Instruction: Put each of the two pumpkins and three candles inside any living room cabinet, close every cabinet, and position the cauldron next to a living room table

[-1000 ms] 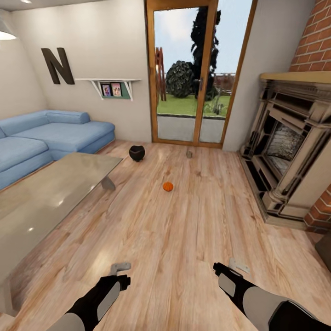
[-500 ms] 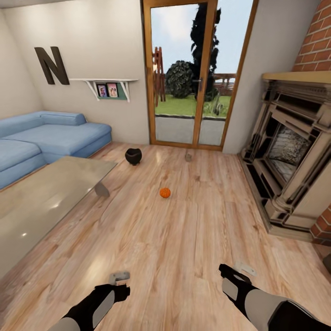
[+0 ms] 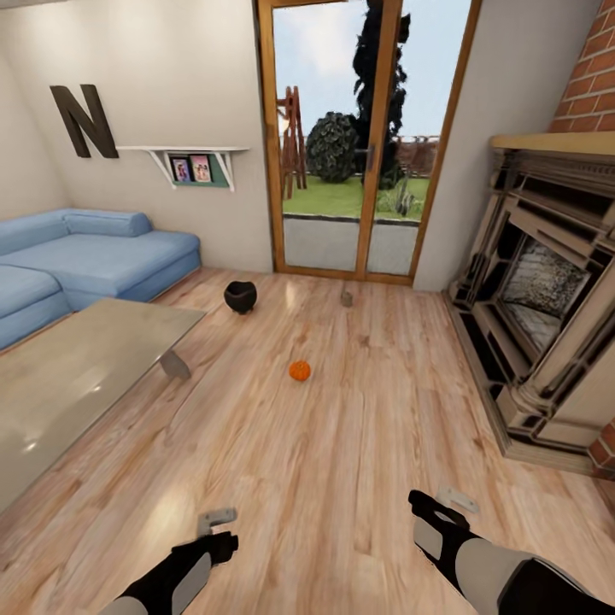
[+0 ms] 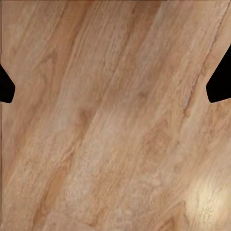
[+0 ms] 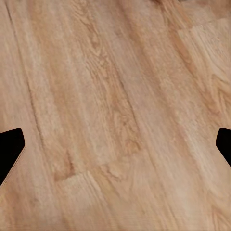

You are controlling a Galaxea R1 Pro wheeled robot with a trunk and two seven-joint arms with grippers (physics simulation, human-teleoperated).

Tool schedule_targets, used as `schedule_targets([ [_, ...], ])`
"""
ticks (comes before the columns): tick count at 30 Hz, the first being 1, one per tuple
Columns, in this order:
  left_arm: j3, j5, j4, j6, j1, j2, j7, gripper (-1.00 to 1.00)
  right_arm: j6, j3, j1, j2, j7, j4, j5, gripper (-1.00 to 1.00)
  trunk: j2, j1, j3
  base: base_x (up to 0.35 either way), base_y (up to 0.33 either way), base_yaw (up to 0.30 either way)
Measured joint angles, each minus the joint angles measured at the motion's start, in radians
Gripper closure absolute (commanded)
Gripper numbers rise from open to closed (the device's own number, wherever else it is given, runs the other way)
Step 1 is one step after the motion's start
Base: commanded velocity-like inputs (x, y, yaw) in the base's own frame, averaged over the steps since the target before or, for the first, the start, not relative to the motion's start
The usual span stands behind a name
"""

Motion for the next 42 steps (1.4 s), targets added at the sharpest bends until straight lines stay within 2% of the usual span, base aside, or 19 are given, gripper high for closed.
schedule_targets([
  [8, -0.002, 0.004, 0.020, -0.032, 0.000, -0.001, 0.001, -1.00, -0.001, 0.001, 0.000, 0.000, 0.000, 0.000, 0.001, -1.00, 0.000, 0.000, 0.000, 0.329, -0.127, 0.000],
  [12, 0.001, 0.007, 0.064, -0.042, 0.000, -0.003, 0.002, -1.00, -0.002, 0.000, 0.000, 0.000, 0.000, 0.000, -0.002, -1.00, 0.000, 0.000, 0.000, 0.318, -0.166, 0.000],
  [15, 0.002, 0.009, 0.076, -0.076, 0.000, -0.005, 0.003, -1.00, -0.002, 0.000, 0.000, 0.000, 0.000, 0.000, -0.002, -1.00, 0.000, 0.000, 0.000, 0.299, -0.207, 0.000],
  [34, 0.001, 0.031, 0.082, -0.125, 0.000, -0.005, 0.015, -1.00, -0.002, 0.002, 0.000, 0.002, 0.000, -0.001, -0.002, -1.00, 0.000, 0.000, 0.000, 0.294, -0.214, 0.000],
  [38, 0.000, 0.035, 0.082, -0.131, 0.001, -0.023, 0.093, -1.00, -0.002, 0.002, 0.000, 0.002, 0.000, -0.001, -0.002, -1.00, 0.000, 0.000, 0.000, 0.294, -0.213, 0.000],
  [42, 0.001, 0.035, 0.081, -0.143, 0.001, -0.031, 0.117, -1.00, -0.002, 0.002, 0.000, 0.002, -0.001, -0.001, -0.002, -1.00, 0.000, 0.000, 0.000, 0.294, -0.213, 0.000],
])
